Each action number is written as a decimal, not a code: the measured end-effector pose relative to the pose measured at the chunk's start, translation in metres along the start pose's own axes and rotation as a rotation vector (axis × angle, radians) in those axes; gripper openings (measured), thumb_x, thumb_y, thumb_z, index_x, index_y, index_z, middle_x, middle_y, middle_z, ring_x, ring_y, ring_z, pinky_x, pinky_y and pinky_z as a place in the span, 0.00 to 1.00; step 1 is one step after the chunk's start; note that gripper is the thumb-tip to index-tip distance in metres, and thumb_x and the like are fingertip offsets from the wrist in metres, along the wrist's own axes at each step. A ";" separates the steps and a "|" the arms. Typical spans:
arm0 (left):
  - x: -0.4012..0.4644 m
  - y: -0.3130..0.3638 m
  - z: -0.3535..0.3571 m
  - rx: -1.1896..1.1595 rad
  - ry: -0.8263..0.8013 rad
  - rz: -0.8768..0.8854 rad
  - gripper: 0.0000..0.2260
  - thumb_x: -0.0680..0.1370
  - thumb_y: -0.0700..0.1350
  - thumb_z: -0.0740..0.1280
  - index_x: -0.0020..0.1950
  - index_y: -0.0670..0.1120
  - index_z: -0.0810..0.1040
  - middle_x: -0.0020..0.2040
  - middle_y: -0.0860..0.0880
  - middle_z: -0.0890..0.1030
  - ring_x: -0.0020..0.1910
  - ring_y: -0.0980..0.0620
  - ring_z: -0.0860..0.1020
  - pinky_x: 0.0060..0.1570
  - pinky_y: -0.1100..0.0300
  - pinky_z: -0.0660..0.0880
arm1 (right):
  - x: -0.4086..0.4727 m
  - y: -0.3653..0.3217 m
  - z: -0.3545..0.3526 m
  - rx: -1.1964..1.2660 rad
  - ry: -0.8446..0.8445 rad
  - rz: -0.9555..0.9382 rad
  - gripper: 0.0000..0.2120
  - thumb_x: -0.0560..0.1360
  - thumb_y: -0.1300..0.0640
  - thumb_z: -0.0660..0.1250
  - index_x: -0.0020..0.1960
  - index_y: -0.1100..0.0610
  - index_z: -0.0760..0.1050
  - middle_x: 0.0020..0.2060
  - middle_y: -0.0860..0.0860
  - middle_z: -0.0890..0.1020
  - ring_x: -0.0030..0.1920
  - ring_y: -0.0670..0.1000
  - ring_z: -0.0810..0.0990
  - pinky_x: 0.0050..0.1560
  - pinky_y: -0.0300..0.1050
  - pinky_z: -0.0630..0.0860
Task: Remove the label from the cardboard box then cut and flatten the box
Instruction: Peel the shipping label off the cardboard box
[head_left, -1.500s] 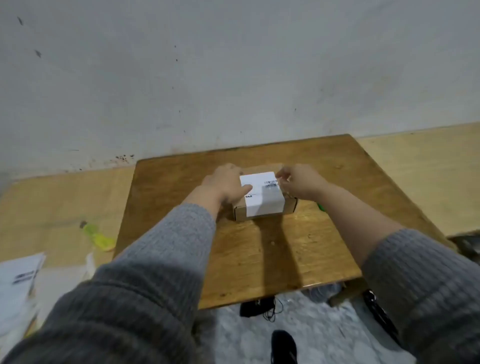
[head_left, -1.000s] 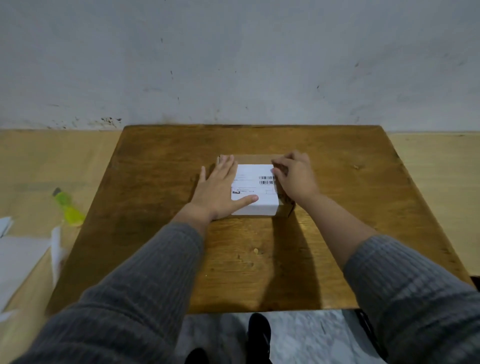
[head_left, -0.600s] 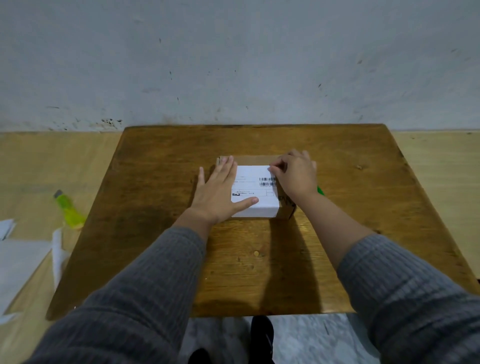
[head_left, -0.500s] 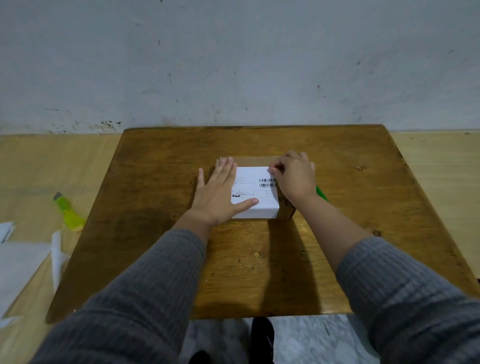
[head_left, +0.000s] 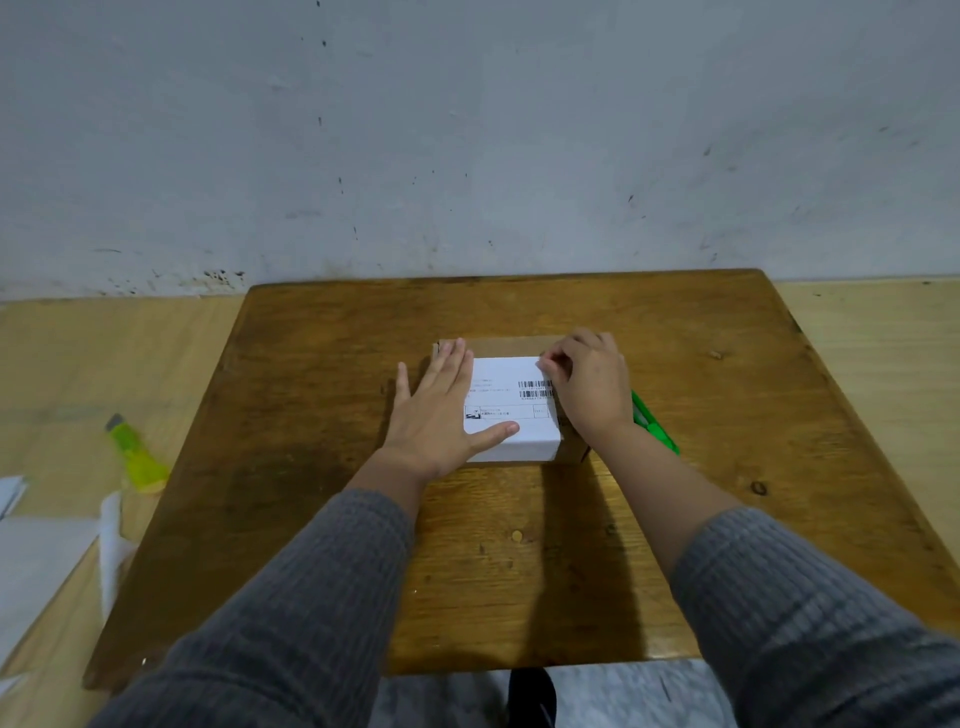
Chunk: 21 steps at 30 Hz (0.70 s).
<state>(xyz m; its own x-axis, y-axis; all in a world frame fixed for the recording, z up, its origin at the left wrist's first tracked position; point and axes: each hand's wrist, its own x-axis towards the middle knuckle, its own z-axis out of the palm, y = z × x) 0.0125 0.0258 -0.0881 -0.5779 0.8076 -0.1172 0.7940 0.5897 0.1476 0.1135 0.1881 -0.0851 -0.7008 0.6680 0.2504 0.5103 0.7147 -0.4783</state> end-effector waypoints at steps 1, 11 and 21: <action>0.000 0.000 0.000 0.000 0.001 -0.001 0.48 0.70 0.76 0.49 0.79 0.47 0.39 0.79 0.52 0.37 0.76 0.55 0.35 0.73 0.39 0.36 | 0.001 -0.001 -0.001 0.014 0.007 0.013 0.07 0.74 0.55 0.69 0.47 0.58 0.81 0.49 0.51 0.81 0.54 0.55 0.73 0.52 0.51 0.71; -0.001 0.001 0.000 0.009 0.000 -0.003 0.48 0.70 0.76 0.48 0.79 0.47 0.38 0.79 0.51 0.37 0.76 0.55 0.35 0.73 0.38 0.36 | -0.002 -0.009 0.001 -0.051 0.044 0.024 0.07 0.76 0.58 0.65 0.48 0.59 0.81 0.48 0.52 0.82 0.54 0.56 0.73 0.51 0.50 0.67; -0.002 0.001 0.000 0.005 0.005 0.007 0.48 0.70 0.76 0.49 0.79 0.46 0.39 0.79 0.51 0.37 0.76 0.54 0.35 0.74 0.41 0.38 | -0.003 -0.010 0.006 -0.113 0.046 -0.016 0.10 0.78 0.59 0.60 0.47 0.58 0.80 0.49 0.51 0.80 0.54 0.56 0.72 0.50 0.47 0.63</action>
<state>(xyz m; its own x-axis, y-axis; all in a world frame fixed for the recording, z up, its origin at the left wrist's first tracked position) 0.0142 0.0246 -0.0874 -0.5735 0.8116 -0.1114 0.7989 0.5841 0.1432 0.1081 0.1776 -0.0861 -0.6867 0.6635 0.2972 0.5541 0.7423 -0.3768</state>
